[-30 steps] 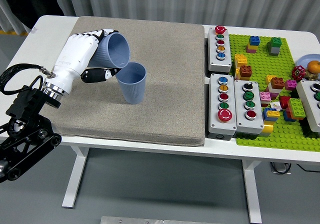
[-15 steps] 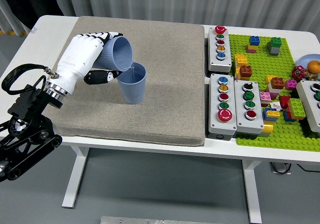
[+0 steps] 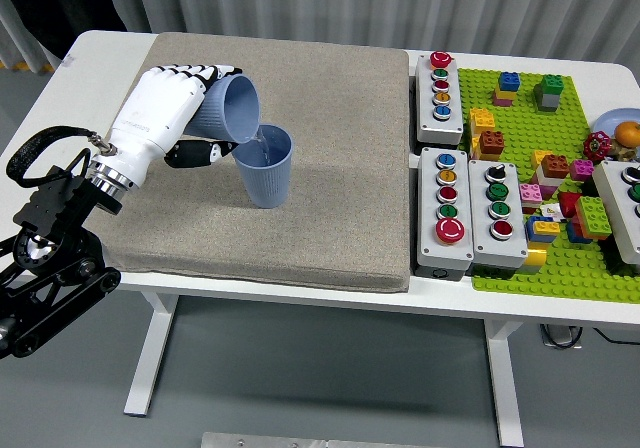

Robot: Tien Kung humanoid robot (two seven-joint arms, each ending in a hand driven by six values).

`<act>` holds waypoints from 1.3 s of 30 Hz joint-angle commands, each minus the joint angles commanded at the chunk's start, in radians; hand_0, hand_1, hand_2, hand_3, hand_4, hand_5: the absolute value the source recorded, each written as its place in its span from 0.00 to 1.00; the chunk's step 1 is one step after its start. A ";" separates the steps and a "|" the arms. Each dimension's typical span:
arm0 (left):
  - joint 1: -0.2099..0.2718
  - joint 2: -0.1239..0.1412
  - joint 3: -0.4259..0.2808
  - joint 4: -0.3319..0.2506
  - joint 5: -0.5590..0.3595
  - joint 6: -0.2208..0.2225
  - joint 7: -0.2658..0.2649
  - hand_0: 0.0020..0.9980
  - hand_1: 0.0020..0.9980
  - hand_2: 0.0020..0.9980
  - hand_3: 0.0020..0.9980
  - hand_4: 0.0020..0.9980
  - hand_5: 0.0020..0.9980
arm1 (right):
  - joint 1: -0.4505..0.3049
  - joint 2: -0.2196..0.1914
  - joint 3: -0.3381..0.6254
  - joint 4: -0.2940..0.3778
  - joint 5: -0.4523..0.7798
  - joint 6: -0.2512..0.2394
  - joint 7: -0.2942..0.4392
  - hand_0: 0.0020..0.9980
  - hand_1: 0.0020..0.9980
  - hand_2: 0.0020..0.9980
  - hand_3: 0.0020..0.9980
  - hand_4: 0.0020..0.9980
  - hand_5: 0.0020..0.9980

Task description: Pick cup pour cup place

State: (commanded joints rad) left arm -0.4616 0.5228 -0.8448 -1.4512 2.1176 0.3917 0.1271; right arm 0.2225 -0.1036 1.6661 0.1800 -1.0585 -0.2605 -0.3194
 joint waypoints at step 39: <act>-0.057 0.066 0.071 -0.001 0.057 -0.020 0.022 0.53 0.57 0.62 0.65 0.63 0.07 | -0.003 0.000 -0.004 0.000 0.007 -0.002 0.001 0.70 0.63 0.56 0.56 0.00 0.01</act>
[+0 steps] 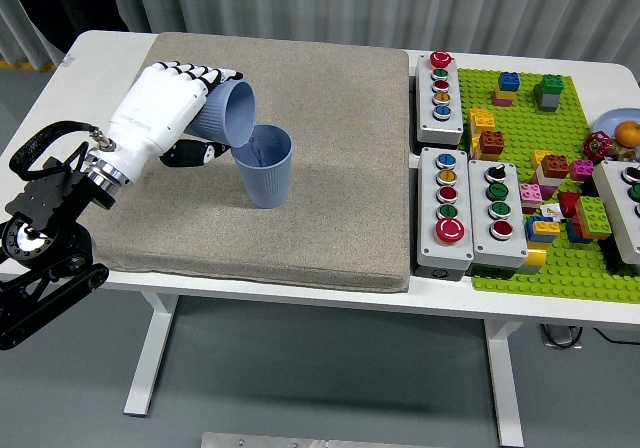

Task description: Pick cup pour cup place

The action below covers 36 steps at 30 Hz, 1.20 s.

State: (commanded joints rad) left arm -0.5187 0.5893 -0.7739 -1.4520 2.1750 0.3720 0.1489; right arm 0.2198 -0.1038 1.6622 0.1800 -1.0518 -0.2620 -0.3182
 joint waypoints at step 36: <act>-0.062 0.037 0.067 -0.004 0.055 -0.017 0.031 0.53 0.57 0.62 0.65 0.62 0.08 | 0.004 -0.001 -0.004 0.000 0.007 -0.002 0.001 0.70 0.63 0.56 0.56 0.00 0.01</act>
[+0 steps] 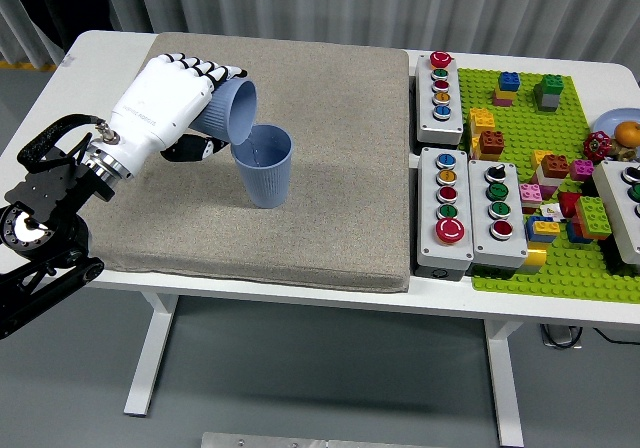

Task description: Pick cup pour cup place

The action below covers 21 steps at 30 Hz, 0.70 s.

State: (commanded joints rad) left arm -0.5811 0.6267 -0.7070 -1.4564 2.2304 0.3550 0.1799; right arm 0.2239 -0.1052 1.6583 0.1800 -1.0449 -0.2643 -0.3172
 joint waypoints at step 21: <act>-0.001 0.007 0.004 -0.009 -0.010 0.007 0.003 0.53 0.57 0.62 0.65 0.62 0.07 | -0.006 0.002 0.003 0.000 -0.005 0.001 -0.002 0.70 0.63 0.56 0.56 0.00 0.01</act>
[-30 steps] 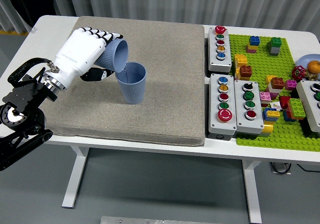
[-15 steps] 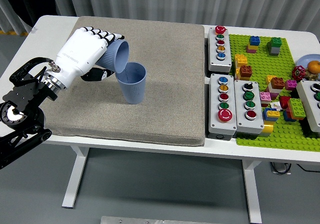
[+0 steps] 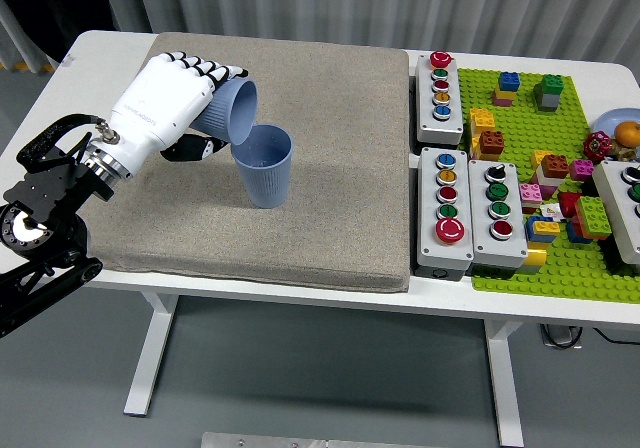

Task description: Pick cup pour cup place

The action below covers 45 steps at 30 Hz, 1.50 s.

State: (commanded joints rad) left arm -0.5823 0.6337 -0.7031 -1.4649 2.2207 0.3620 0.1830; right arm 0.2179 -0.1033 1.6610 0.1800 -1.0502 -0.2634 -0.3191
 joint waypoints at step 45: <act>0.250 -0.348 -0.202 0.299 -1.432 0.248 -0.560 0.58 0.60 0.66 0.66 0.64 0.09 | -0.007 0.013 0.005 0.000 -0.010 -0.004 -0.005 0.70 0.63 0.56 0.56 0.00 0.01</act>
State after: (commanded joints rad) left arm -0.3328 0.2853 -0.9052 -1.1656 0.7888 0.6104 -0.3772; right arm 0.2110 -0.0903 1.6663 0.1800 -1.0603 -0.2678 -0.3236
